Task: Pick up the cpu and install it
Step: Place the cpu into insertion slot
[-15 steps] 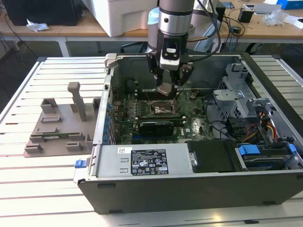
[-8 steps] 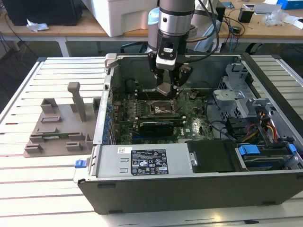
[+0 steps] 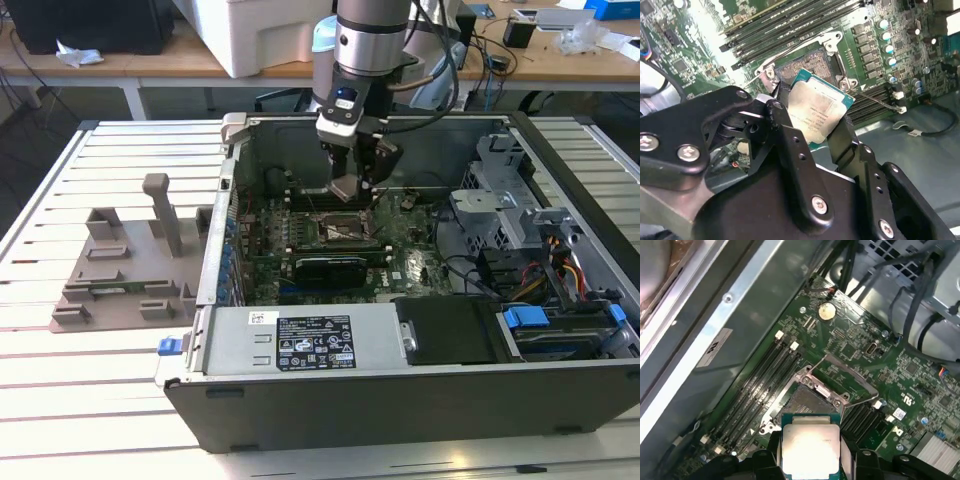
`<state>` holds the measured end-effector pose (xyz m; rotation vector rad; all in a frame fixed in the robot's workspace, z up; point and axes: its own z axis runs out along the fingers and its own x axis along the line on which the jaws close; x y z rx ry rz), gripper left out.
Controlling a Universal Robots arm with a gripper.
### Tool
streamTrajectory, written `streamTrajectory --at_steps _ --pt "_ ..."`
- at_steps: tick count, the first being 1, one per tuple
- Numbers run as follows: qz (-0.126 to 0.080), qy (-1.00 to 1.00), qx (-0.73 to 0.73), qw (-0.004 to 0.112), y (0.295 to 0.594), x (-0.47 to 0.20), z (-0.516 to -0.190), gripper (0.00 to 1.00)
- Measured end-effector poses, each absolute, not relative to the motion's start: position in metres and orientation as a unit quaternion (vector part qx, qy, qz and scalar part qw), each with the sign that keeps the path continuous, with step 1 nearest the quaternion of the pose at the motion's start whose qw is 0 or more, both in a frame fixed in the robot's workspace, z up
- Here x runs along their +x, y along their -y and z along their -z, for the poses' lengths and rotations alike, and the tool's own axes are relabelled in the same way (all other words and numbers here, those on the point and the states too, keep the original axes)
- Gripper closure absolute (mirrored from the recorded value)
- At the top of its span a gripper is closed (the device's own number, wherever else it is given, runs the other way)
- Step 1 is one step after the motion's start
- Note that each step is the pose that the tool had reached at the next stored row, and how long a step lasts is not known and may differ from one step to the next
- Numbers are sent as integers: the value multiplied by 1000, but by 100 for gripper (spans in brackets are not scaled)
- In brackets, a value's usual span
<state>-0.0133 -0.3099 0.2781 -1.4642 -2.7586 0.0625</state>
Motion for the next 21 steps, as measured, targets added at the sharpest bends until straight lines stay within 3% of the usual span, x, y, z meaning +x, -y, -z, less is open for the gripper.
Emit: streamTrajectory --at_steps 21 --pt "-20 796 -604 11 310 -13 -278 45"
